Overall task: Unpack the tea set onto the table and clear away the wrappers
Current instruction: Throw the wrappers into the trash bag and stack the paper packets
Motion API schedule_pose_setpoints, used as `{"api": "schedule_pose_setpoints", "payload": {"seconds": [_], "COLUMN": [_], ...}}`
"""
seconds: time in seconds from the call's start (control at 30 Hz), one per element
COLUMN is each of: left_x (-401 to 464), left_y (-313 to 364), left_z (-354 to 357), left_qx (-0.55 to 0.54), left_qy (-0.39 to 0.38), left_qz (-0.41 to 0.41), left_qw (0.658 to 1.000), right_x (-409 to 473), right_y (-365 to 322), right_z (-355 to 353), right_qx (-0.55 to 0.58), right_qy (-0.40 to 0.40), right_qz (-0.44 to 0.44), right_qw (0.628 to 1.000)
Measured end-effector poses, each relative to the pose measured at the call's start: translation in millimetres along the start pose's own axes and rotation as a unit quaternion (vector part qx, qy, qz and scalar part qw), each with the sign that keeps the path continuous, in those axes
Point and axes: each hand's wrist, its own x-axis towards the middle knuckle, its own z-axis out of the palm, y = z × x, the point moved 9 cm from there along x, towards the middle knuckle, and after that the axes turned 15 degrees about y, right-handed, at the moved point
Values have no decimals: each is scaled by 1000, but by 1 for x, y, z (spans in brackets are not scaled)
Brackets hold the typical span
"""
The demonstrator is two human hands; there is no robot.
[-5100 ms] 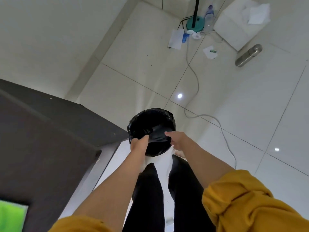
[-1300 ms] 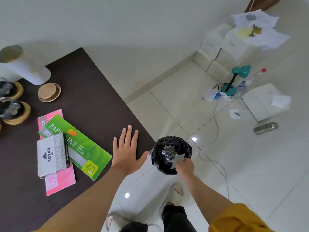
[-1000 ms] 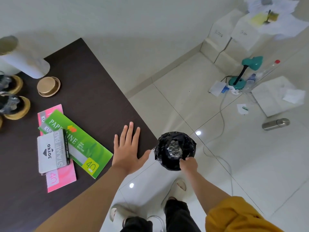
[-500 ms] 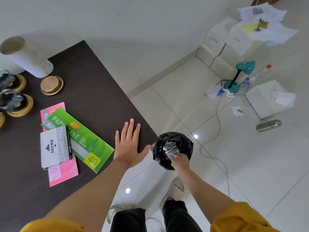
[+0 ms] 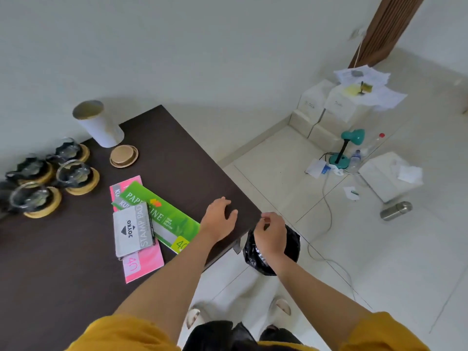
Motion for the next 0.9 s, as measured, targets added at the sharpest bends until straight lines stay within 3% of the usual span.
{"api": "schedule_pose_setpoints", "payload": {"seconds": [0.13, 0.23, 0.4, 0.6, 0.9], "left_x": [-16, -33, -75, -110, -98], "left_y": [-30, -68, -150, -207, -219], "left_z": [-74, -117, -161, -167, -155], "left_qx": [11, 50, 87, 48, -12], "left_qy": [152, 223, 281, 256, 194], "left_qz": [-9, -13, -158, -326, -350], "left_qw": [988, 973, 943, 909, 916], "right_x": [-34, -63, -100, -111, -121], "right_y": [-51, -76, -99, -106, -117], "right_z": [42, 85, 133, 148, 170], "right_qx": [-32, -65, -190, -252, -278], "right_qy": [-46, -108, -154, -135, -177], "right_qz": [-115, -170, -249, -247, -223], "right_qw": [992, 977, 937, 926, 917]}}
